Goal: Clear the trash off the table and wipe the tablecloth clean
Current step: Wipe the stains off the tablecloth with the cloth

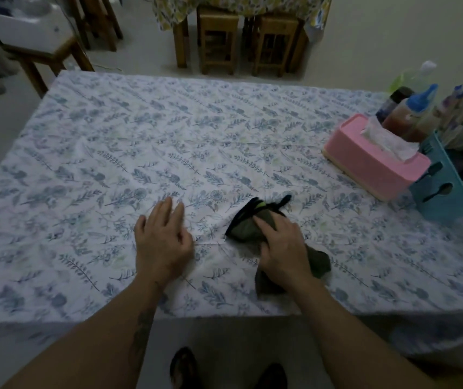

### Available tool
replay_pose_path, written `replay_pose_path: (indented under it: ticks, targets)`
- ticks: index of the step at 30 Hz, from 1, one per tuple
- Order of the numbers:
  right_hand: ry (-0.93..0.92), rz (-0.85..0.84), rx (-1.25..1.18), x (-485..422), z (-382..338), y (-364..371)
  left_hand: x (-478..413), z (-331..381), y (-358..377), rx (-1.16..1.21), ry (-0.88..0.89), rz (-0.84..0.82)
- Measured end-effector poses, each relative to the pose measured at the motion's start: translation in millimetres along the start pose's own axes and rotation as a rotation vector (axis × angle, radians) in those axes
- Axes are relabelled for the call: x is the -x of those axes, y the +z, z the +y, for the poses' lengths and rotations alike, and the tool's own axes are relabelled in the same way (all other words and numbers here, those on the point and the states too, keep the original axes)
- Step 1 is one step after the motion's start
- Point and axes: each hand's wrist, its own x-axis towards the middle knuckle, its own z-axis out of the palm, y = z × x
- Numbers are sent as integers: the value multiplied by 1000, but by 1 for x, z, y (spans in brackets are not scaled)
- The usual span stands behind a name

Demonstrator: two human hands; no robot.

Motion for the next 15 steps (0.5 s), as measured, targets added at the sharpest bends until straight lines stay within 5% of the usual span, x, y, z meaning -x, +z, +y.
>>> replay_pose_path:
  ticks: [5,15]
  targets:
    - [292,87,0,0,34,-17,0,0,-2,14,-7,-4]
    - [80,33,-109,21,-55,11,0,3,-6,11,-15,-27]
